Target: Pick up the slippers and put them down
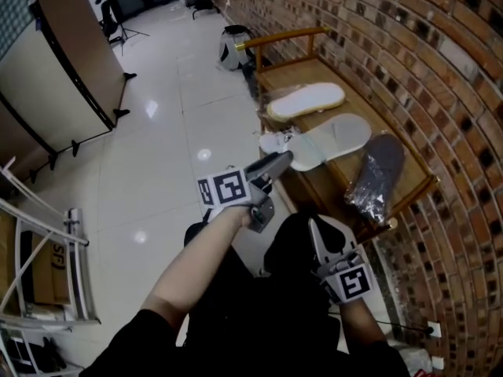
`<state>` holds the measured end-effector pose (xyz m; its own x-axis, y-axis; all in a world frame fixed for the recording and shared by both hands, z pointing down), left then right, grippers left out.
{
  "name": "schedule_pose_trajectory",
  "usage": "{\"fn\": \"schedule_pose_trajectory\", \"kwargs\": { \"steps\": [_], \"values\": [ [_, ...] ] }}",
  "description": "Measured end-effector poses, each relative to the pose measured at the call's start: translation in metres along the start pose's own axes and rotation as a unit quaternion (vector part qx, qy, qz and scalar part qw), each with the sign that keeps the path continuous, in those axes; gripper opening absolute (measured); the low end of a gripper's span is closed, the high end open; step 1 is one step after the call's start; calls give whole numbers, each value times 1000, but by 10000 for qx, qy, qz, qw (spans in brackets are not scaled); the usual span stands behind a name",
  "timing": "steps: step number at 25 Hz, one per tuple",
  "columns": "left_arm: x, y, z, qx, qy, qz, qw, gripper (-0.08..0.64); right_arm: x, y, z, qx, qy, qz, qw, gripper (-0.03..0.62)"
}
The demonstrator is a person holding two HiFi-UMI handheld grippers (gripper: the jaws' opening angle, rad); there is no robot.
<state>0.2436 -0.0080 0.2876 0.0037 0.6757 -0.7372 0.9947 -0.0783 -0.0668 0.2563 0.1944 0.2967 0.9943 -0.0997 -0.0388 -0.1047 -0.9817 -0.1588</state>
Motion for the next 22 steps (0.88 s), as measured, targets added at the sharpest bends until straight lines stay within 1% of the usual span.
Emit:
{"fn": "schedule_pose_trajectory", "kwargs": {
  "steps": [2,3,4,6,10,11,12,13,14,16,18,20,22],
  "values": [
    [-14,11,0,109,-758,120,9970,284,1,-2,2,26,14,-50,10000,18],
    [-20,16,-2,135,-1041,135,9944,302,1,-2,3,35,15,-64,10000,18],
    [-23,20,-4,122,-1240,114,9921,302,1,-3,3,40,3,-65,10000,18],
    [-23,26,-9,50,-1439,14,9896,302,2,-4,3,20,-57,-52,10000,18],
    [-20,39,-11,-81,-1398,-170,9900,302,8,-7,-1,-38,-102,-120,9999,18],
    [-20,41,-12,-72,-1445,-206,9893,300,10,-8,-1,-56,-100,-137,9998,18],
    [-18,41,-11,-22,-1509,-248,9882,236,10,-8,-2,-73,-111,-142,9998,18],
    [-17,41,-9,47,-1526,-304,9878,106,11,-7,-2,-82,-131,-140,9998,18],
    [-14,41,-6,96,-1473,-382,9883,81,11,-7,-2,-79,-145,-138,9998,18],
    [-10,40,-3,127,-1334,-500,9897,66,11,-7,-3,-82,-138,-141,9998,8],
    [-8,36,2,244,-1313,-532,9896,64,11,-7,-4,-110,-127,-144,9998,8],
    [-4,28,10,502,-1375,-725,9866,63,10,-7,-5,-130,-110,-127,9998,8],
    [5,13,19,796,-1449,-964,9815,63,7,-6,-6,-129,-97,-81,9998,8]
  ]
}}
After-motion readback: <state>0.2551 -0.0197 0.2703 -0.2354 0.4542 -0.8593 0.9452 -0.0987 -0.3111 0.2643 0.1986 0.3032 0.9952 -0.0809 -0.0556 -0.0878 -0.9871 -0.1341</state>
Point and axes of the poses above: the fingertips, and each gripper's own axes: y forward along the fingers, x to its right, z out of its top, the point moved 4 cm from there along -y, backward along the fingers
